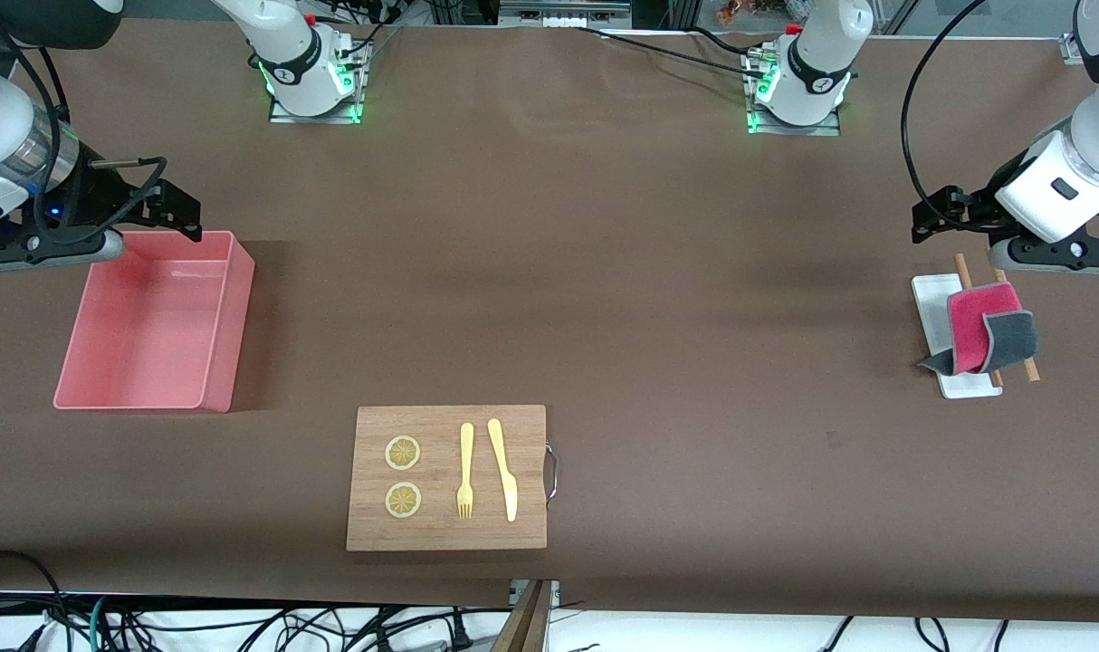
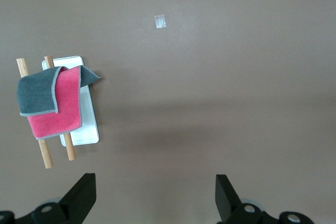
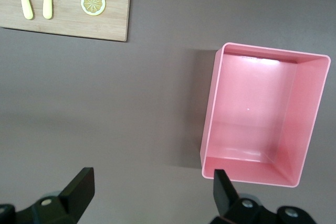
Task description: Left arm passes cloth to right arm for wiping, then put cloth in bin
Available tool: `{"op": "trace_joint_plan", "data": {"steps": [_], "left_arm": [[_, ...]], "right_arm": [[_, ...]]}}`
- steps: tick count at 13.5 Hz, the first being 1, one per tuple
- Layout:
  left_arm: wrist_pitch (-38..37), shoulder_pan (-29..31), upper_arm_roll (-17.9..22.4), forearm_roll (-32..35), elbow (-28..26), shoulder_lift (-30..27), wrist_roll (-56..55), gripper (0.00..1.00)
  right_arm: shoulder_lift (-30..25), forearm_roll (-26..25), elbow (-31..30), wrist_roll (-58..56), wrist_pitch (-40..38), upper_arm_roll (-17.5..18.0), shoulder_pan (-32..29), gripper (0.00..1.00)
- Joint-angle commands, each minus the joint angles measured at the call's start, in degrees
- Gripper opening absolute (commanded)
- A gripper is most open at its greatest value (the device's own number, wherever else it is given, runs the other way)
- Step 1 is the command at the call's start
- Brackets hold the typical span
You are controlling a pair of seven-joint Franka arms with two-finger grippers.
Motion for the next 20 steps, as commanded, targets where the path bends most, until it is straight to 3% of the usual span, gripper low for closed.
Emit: {"op": "trace_joint_plan", "data": {"steps": [1, 14, 20], "left_arm": [[-1.4, 0.1, -0.3, 1.1, 1.6, 0.2, -0.1, 1.00], [-2.9, -0.2, -0.4, 1.2, 2.6, 1.8, 0.0, 1.00], [-9.0, -0.3, -4.1, 4.7, 2.3, 1.8, 5.8, 1.00]], "right_arm": [[0.3, -1.0, 1.1, -0.6, -0.9, 0.1, -0.1, 1.00], [0.3, -1.0, 1.1, -0.6, -0.8, 0.1, -0.1, 1.00], [0.3, -1.0, 1.1, -0.6, -0.8, 0.1, -0.1, 1.00]]}}
